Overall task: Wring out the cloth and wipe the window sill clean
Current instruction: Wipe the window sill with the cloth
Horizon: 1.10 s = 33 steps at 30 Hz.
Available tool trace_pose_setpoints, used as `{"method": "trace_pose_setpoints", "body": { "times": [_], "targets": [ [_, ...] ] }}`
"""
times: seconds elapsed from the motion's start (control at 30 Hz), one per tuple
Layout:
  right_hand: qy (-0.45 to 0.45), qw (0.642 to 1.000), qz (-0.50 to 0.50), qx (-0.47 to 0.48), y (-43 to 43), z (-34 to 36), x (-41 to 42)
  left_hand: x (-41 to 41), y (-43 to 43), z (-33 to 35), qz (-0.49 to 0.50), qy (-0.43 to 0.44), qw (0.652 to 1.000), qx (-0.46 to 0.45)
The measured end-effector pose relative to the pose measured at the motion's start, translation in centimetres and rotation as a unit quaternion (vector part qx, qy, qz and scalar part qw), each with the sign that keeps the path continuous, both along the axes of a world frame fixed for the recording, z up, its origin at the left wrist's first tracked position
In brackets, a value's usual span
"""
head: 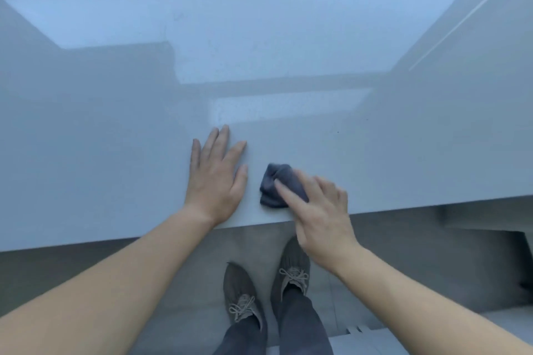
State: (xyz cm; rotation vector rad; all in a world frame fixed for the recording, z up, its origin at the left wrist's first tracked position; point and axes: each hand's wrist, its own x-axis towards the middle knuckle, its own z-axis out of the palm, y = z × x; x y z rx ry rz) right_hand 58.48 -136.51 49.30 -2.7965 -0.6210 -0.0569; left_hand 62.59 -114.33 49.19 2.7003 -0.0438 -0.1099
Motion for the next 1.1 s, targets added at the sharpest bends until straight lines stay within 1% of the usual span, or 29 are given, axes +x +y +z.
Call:
{"method": "trace_pose_setpoints", "body": {
  "times": [0.07, 0.1, 0.13, 0.17, 0.23, 0.27, 0.3, 0.33, 0.43, 0.47, 0.5, 0.53, 0.57, 0.63, 0.67, 0.7, 0.73, 0.83, 0.87, 0.9, 0.93, 0.97, 1.03, 1.07, 1.1],
  "targets": [
    [0.0, 0.998, 0.063, -0.017, -1.3, 0.1, -0.5, -0.2, 0.2, 0.1, 0.002, 0.016, 1.0, -0.01],
    [-0.004, 0.998, 0.056, -0.024, -2.1, -0.1, 0.2, -0.2, 0.3, 0.1, 0.003, 0.022, 1.0, -0.012],
    [-0.002, 1.0, 0.016, -0.021, -2.8, -0.3, 1.0, -0.1, 0.4, 0.2, 0.002, 0.025, 1.0, -0.012],
    [0.002, 0.999, -0.052, -0.005, -3.2, -0.3, 1.7, -0.1, 0.5, 0.2, -0.002, 0.027, 1.0, -0.01],
    [0.009, 0.982, -0.185, 0.041, -2.8, -0.2, 2.1, -0.2, 0.5, 0.3, -0.005, 0.033, 0.999, -0.008],
    [0.006, 0.975, -0.216, 0.053, -2.1, -0.3, 1.5, -0.2, 0.3, 0.3, -0.002, 0.036, 0.999, -0.007],
    [0.006, 0.975, -0.216, 0.056, -1.4, -0.3, 0.5, -0.2, 0.1, 0.3, 0.004, 0.035, 0.999, -0.004],
    [0.006, 0.981, -0.188, 0.054, -0.9, -0.4, -0.7, -0.2, -0.1, 0.3, 0.009, 0.031, 0.999, 0.002],
    [0.0, 0.999, -0.04, 0.026, -2.5, -0.4, -2.7, -0.1, -0.5, 0.2, 0.018, 0.019, 1.0, 0.013],
    [-0.007, 1.0, -0.012, 0.011, -3.8, -0.4, -2.1, -0.2, -0.5, 0.1, 0.016, 0.017, 1.0, 0.011],
    [-0.012, 1.0, -0.017, 0.002, -5.2, -0.4, -1.2, -0.3, -0.5, 0.1, 0.014, 0.016, 1.0, 0.01],
    [-0.012, 0.998, -0.054, 0.003, -6.4, -0.6, 0.0, -0.3, -0.6, 0.1, 0.013, 0.016, 1.0, 0.013],
    [-0.004, 0.993, -0.115, 0.013, -7.5, -0.7, 1.2, -0.2, -0.7, 0.1, 0.015, 0.016, 1.0, 0.018],
    [0.005, 0.975, -0.22, 0.039, -8.1, -0.7, 2.5, 0.0, -1.2, 0.0, 0.031, 0.01, 0.999, 0.033],
    [0.0, 0.971, -0.235, 0.041, -7.8, -0.7, 2.5, 0.1, -1.6, 0.1, 0.035, 0.0, 0.999, 0.042],
    [-0.002, 0.974, -0.223, 0.04, -7.4, -0.7, 2.0, 0.4, -2.2, 0.1, 0.029, -0.011, 0.998, 0.049],
    [-0.004, 0.982, -0.185, 0.037, -6.9, -0.7, 1.2, 0.8, -2.9, 0.2, 0.013, -0.022, 0.998, 0.055],
    [-0.009, 0.999, -0.027, 0.022, -7.7, -0.6, -0.1, 2.5, -5.0, 0.2, -0.04, -0.024, 0.997, 0.064],
    [-0.013, 1.0, 0.006, 0.016, -8.5, -0.6, 0.8, 3.2, -5.5, 0.2, -0.037, -0.018, 0.997, 0.062],
    [-0.016, 1.0, 0.013, 0.008, -9.4, -0.6, 2.1, 3.9, -5.9, 0.2, -0.023, -0.01, 0.998, 0.059],
    [-0.02, 1.0, -0.01, 0.003, -10.2, -0.8, 3.8, 4.6, -6.1, 0.1, -0.005, -0.001, 0.998, 0.056],
    [-0.02, 0.998, -0.06, 0.006, -10.8, -1.0, 5.6, 5.0, -6.2, 0.0, 0.011, 0.01, 0.998, 0.057],
    [-0.013, 0.983, -0.177, 0.037, -11.0, -1.0, 8.9, 5.4, -6.4, -0.3, 0.022, 0.029, 0.997, 0.073],
    [-0.009, 0.975, -0.214, 0.051, -10.4, -0.9, 9.7, 5.4, -6.4, -0.4, 0.021, 0.033, 0.996, 0.081],
    [-0.007, 0.973, -0.223, 0.054, -9.5, -0.9, 9.8, 5.3, -6.4, -0.4, 0.019, 0.033, 0.996, 0.083]
  ]
}}
